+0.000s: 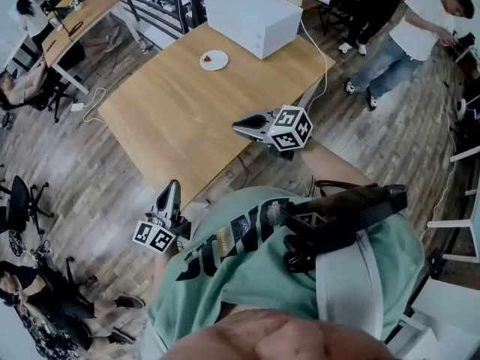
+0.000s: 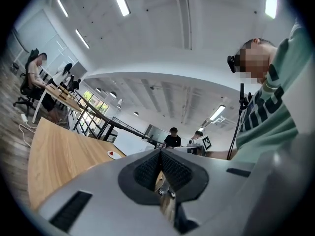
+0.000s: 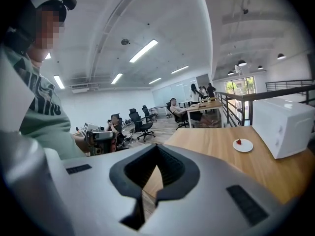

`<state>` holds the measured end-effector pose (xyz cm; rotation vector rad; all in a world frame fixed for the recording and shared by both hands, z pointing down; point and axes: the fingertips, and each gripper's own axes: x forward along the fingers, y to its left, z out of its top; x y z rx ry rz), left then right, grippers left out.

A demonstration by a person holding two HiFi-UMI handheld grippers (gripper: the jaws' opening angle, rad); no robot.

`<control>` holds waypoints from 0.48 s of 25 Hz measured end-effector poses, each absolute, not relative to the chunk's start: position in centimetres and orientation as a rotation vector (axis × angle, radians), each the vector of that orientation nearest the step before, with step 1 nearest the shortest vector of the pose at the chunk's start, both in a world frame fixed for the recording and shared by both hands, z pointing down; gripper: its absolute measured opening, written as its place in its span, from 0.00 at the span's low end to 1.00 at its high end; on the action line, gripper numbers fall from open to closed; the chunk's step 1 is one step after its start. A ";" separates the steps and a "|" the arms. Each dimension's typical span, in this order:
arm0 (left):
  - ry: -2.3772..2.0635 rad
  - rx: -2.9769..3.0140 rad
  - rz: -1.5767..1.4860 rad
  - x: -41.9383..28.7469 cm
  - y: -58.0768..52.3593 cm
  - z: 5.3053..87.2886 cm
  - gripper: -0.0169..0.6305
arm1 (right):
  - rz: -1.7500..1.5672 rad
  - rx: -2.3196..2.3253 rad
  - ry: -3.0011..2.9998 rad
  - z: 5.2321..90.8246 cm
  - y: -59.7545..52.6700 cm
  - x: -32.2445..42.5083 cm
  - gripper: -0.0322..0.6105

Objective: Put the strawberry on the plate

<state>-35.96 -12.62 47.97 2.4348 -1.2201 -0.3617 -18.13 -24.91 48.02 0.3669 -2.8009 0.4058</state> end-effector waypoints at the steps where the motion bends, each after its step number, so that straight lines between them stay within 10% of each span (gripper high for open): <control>1: -1.231 2.435 -0.354 -35.8 -12.4 47.8 0.03 | 0.398 0.359 -2.811 47.6 -24.9 -17.9 0.06; 12: -1.336 2.414 -0.358 -24.2 -14.3 45.9 0.03 | 0.292 0.305 -2.930 45.2 -26.2 -5.7 0.06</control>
